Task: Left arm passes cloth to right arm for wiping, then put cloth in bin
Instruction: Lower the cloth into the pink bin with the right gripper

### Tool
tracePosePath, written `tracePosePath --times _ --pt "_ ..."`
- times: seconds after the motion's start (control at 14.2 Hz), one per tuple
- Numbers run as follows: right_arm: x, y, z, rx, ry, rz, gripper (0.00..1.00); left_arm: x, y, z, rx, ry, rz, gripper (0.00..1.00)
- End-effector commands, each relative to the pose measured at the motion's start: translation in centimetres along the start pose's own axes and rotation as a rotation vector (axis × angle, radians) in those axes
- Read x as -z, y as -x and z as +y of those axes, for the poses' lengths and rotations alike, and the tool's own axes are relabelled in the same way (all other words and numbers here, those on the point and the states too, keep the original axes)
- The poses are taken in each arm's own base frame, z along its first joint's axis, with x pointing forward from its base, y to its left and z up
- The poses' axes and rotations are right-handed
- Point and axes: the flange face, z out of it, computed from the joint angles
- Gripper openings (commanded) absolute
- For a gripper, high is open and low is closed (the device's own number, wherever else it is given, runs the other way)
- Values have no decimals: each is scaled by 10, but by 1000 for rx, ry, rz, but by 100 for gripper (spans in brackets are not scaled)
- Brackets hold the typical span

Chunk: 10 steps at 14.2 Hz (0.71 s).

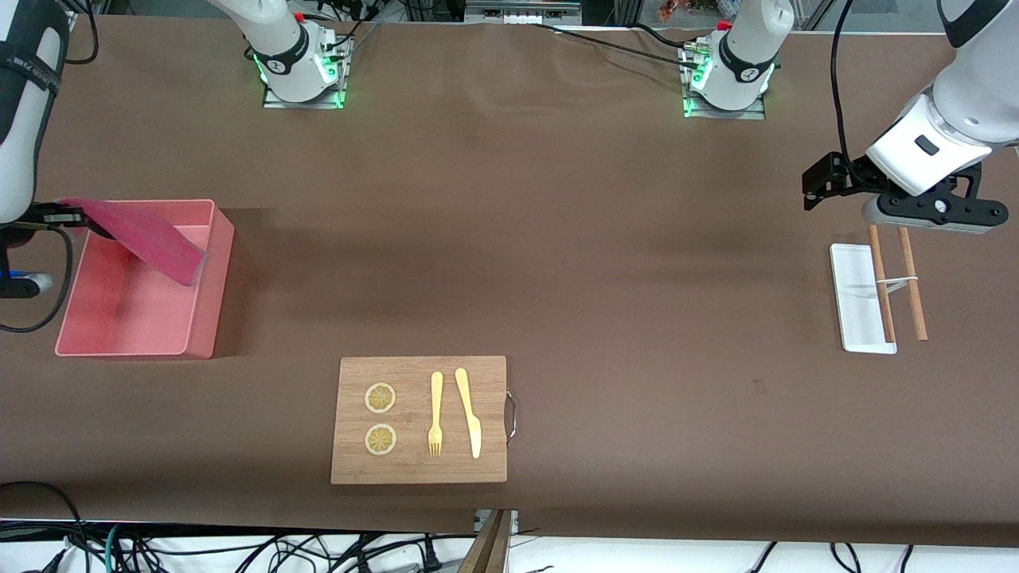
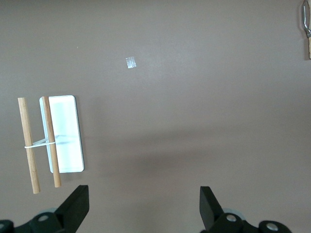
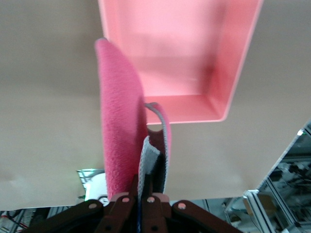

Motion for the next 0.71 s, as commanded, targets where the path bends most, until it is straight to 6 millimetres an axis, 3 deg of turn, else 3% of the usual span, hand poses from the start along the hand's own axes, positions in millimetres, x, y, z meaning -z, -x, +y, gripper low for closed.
tracePosePath --times 0.0,0.28,0.64 --pt "-12 -11 20 -15 37 -29 0 6 2 3 -1 -7 -2 100" --pt "-63 -32 52 -40 11 -45 0 6 1 4 -4 -7 -3 100" --pt "-124 -56 58 -34 -16 -51 0 6 2 6 -2 -7 -2 100"
